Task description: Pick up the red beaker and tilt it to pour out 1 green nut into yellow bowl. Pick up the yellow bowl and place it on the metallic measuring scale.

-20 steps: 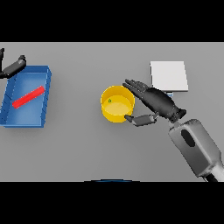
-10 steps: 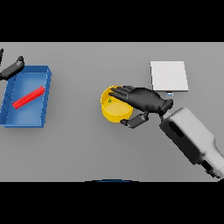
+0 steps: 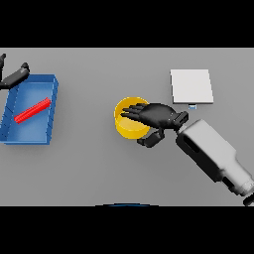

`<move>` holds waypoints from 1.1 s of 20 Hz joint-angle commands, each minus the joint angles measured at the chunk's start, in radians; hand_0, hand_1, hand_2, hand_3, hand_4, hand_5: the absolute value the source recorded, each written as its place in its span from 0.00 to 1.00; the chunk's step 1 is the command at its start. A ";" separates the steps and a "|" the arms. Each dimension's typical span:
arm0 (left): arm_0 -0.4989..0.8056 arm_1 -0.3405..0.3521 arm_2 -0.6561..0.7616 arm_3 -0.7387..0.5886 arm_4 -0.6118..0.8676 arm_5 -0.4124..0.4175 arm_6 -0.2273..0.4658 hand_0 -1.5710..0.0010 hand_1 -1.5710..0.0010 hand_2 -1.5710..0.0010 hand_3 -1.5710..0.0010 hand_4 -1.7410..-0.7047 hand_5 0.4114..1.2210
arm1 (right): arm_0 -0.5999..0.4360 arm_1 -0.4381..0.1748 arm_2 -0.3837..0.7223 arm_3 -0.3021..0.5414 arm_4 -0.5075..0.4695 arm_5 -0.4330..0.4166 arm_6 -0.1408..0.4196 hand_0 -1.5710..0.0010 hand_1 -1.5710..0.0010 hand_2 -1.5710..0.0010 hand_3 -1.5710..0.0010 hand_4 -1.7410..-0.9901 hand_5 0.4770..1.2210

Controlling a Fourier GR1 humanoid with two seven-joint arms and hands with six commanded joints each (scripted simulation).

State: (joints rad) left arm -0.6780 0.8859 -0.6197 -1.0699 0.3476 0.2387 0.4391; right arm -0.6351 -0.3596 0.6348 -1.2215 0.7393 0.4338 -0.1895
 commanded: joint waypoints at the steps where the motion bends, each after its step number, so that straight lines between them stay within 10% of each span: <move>1: 0.002 0.004 0.001 -0.004 0.002 -0.001 0.002 1.00 1.00 1.00 1.00 0.91 0.39 | -0.006 0.007 0.007 0.012 0.004 0.005 0.002 1.00 1.00 1.00 1.00 0.62 0.28; 12: 0.020 0.010 -0.007 -0.036 -0.004 0.026 0.017 1.00 1.00 1.00 1.00 0.91 0.40 | -0.027 0.049 0.014 0.108 0.000 -0.012 -0.031 1.00 0.99 0.95 0.92 0.54 0.43; 16: 0.017 0.012 -0.008 -0.048 0.001 0.019 0.025 1.00 1.00 1.00 1.00 0.92 0.39 | -0.028 0.040 0.028 0.098 0.013 -0.004 -0.039 0.70 0.76 0.76 0.73 0.35 0.70; 19: 0.014 0.012 -0.007 -0.040 -0.004 0.022 0.022 1.00 1.00 1.00 1.00 0.92 0.40 | -0.039 0.042 0.030 0.112 0.007 0.007 -0.042 0.40 0.49 0.50 0.38 0.29 0.85; 22: 0.014 0.010 -0.007 -0.043 -0.002 0.025 0.025 1.00 1.00 1.00 1.00 0.91 0.40 | -0.034 0.031 0.035 0.096 -0.008 0.013 -0.047 0.21 0.25 0.26 0.33 0.16 0.92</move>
State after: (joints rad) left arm -0.6639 0.8956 -0.6270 -1.1128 0.3454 0.2633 0.4639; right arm -0.6691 -0.3291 0.6692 -1.1256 0.7296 0.4462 -0.2411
